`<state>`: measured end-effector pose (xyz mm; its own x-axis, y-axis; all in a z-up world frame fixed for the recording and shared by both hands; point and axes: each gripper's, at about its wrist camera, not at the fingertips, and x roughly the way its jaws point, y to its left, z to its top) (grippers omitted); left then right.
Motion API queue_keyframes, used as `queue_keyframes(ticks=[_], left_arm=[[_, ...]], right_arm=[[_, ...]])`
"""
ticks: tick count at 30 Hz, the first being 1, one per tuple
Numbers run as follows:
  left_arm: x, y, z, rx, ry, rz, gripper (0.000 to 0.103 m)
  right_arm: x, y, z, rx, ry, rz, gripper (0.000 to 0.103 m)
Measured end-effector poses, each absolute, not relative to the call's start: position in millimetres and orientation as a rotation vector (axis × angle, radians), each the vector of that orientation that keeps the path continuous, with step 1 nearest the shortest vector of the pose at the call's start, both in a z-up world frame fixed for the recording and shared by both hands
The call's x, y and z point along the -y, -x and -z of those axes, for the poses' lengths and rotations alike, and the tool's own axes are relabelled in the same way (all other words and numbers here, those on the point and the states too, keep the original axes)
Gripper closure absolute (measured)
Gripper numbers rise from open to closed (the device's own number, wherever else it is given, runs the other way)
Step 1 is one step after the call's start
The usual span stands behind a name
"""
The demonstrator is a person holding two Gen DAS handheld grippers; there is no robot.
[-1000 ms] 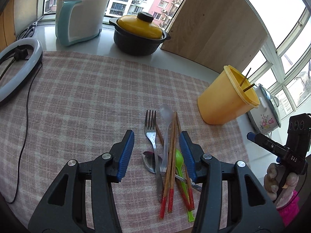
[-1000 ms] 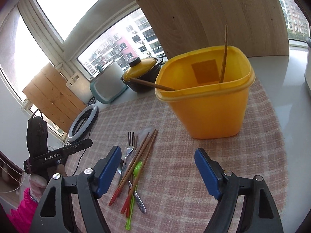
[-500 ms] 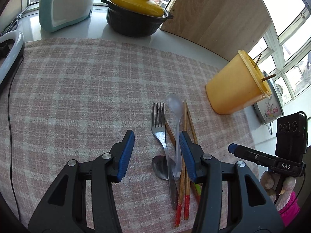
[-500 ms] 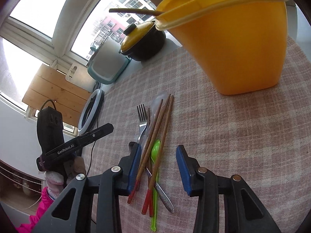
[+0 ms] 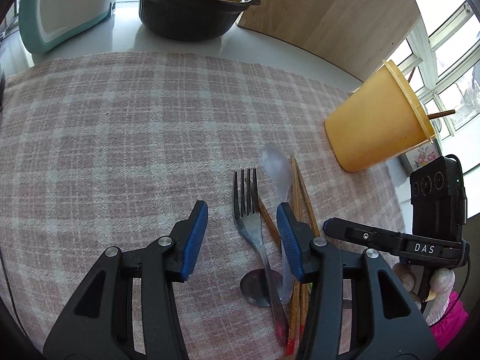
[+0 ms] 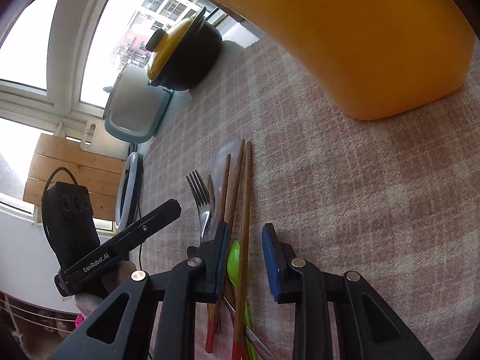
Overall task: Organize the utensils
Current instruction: 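Grasp another wooden chopstick with the right gripper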
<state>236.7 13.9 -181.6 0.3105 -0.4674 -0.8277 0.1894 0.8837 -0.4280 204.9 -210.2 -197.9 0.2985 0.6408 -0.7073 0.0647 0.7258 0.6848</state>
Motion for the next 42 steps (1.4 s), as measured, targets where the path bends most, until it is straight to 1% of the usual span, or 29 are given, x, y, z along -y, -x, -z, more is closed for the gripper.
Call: queue_keyframes(ticks=[12,14,15,17,18,19,23,24,27,34,42], left_arm=[[-6.0,-252.3,193.1,-1.173,0.269,0.473,0.054],[-3.3,-252.7,195.0,-1.170,0.254,0.463,0.065],[-2.9,-252.3,195.5,-1.165,0.243,0.451,0.067],[-1.9,-252.2,197.1,-1.165,0.236,0.446,0.078],[-1.8,-251.9,197.9,-1.166,0.230,0.439,0.080],[-1.2,-250.9,197.8,-1.162,0.213,0.427,0.086],[2.3,-249.0,196.0,-1.148,0.191,0.415,0.092],[2.7,-248.7,195.3,-1.148,0.190,0.414,0.092],[3.4,-246.6,192.2,-1.144,0.203,0.428,0.097],[14.6,-241.8,186.8,-1.147,0.180,0.463,0.097],[20.5,-244.3,191.7,-1.165,0.148,0.452,0.097]], right_arm=[[206.7,-210.2,201.7,-1.229,-0.706,-0.430,0.083],[205.5,-210.7,202.2,-1.228,-0.708,-0.427,0.083],[205.2,-211.0,202.6,-1.227,-0.707,-0.426,0.083],[205.0,-211.3,202.7,-1.226,-0.703,-0.423,0.083],[204.7,-211.4,202.6,-1.226,-0.702,-0.421,0.083],[204.4,-211.3,202.6,-1.226,-0.699,-0.419,0.083],[201.5,-211.8,201.6,-1.222,-0.689,-0.411,0.083],[201.0,-212.1,201.4,-1.222,-0.690,-0.410,0.083],[199.7,-212.4,201.8,-1.221,-0.694,-0.406,0.084],[201.2,-213.0,205.0,-1.226,-0.701,-0.404,0.091],[196.7,-216.4,203.1,-1.238,-0.669,-0.398,0.091]])
